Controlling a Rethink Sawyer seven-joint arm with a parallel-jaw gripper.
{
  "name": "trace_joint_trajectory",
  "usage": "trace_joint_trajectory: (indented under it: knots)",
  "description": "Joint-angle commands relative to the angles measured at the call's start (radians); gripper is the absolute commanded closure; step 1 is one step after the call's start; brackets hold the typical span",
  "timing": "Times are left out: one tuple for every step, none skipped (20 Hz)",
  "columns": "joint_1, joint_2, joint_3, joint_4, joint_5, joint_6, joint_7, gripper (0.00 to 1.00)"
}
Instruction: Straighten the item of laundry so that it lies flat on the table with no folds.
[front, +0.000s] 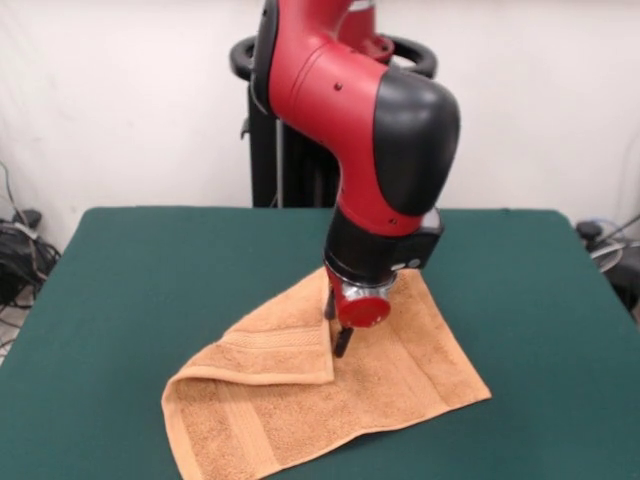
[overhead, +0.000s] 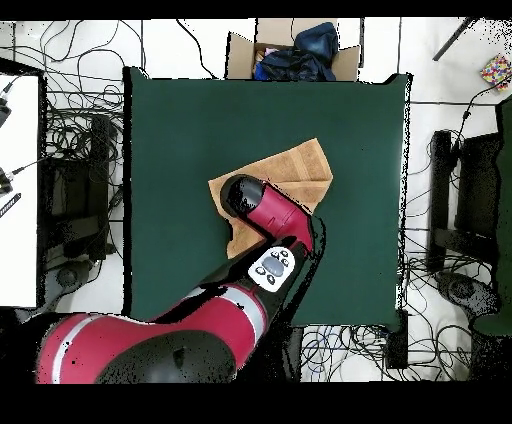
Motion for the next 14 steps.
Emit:
trace_joint_trajectory:
  knots:
    - [-0.020,0.051,0.079,-0.032,0.030,-0.043,0.213,0.00]
    - [-0.024,0.048,0.084,-0.024,0.029,-0.053,0.206,0.00]
    - [-0.028,0.046,0.089,-0.015,0.028,-0.063,0.198,0.00]
    - [-0.035,0.040,0.098,-0.002,0.026,-0.078,0.186,0.00]
    - [-0.045,0.039,0.104,0.004,0.022,-0.090,0.175,0.00]
    - [-0.054,0.038,0.110,0.011,0.019,-0.102,0.164,0.00]
    - [-0.057,0.039,0.112,0.010,0.016,-0.109,0.158,0.00]
    - [-0.062,0.046,0.112,0.004,0.011,-0.115,0.151,0.00]
    - [-0.066,0.054,0.122,0.000,0.012,-0.134,0.148,0.00]
    - [-0.068,0.071,0.123,-0.014,0.013,-0.145,0.151,0.00]
    - [-0.063,0.088,0.122,-0.031,0.017,-0.153,0.160,0.00]
    - [-0.063,0.105,0.122,-0.044,0.021,-0.163,0.166,0.00]
    - [-0.064,0.121,0.123,-0.056,0.025,-0.174,0.172,0.00]
    - [-0.062,0.132,0.124,-0.064,0.030,-0.181,0.179,0.00]
